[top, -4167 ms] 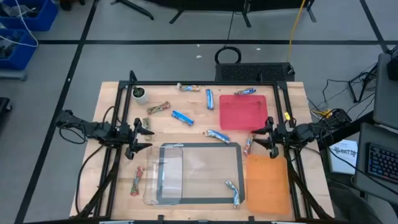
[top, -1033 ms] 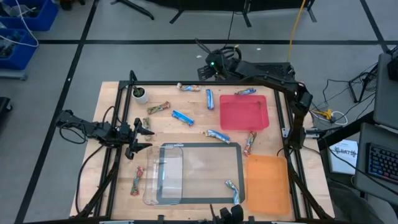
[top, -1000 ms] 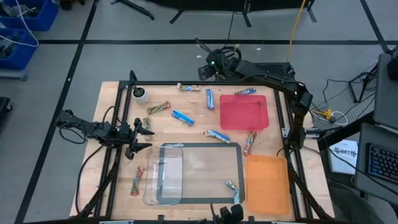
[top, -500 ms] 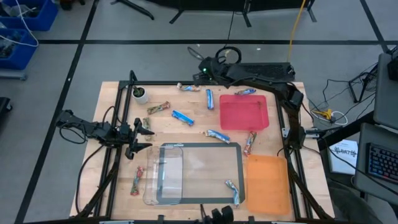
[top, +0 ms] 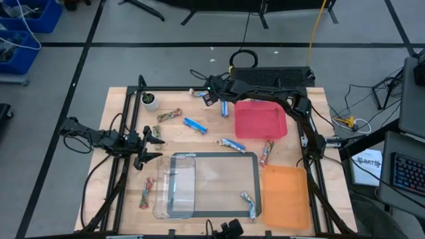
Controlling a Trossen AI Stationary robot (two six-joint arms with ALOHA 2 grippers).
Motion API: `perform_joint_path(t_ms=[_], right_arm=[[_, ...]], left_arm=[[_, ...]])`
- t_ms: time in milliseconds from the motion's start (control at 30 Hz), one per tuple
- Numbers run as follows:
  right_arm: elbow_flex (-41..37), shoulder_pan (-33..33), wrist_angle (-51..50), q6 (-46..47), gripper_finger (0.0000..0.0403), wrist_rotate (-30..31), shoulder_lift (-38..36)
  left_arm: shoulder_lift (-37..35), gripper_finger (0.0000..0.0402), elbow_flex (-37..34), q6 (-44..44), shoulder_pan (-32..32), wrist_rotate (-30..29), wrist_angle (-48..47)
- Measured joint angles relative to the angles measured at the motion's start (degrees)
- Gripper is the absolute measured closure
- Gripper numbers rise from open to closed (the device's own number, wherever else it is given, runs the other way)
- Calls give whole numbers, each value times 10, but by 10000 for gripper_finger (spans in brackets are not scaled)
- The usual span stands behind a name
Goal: Pick and place Granola Bars by type
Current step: Put the top left blue granola bar into the red bin
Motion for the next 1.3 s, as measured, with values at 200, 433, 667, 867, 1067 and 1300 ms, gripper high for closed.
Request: perform_joint_path(t_ms=[200,433,667,867,1067,1300], right_arm=[[0,-25,-16,24,200,-34,23],[0,-48,-31,42,200,-61,25],[-1,-58,-47,32,200,-90,25],[-4,-58,-34,30,200,-90,25],[-5,-58,-33,23,200,-91,28],[-5,-54,-54,23,200,-126,62]], left_arm=[[0,147,0,0,0,0,-1],[0,147,0,0,0,0,0],[0,147,0,0,0,0,0],[0,147,0,0,0,0,0],[0,147,0,0,0,0,0],[0,147,0,0,0,0,0]])
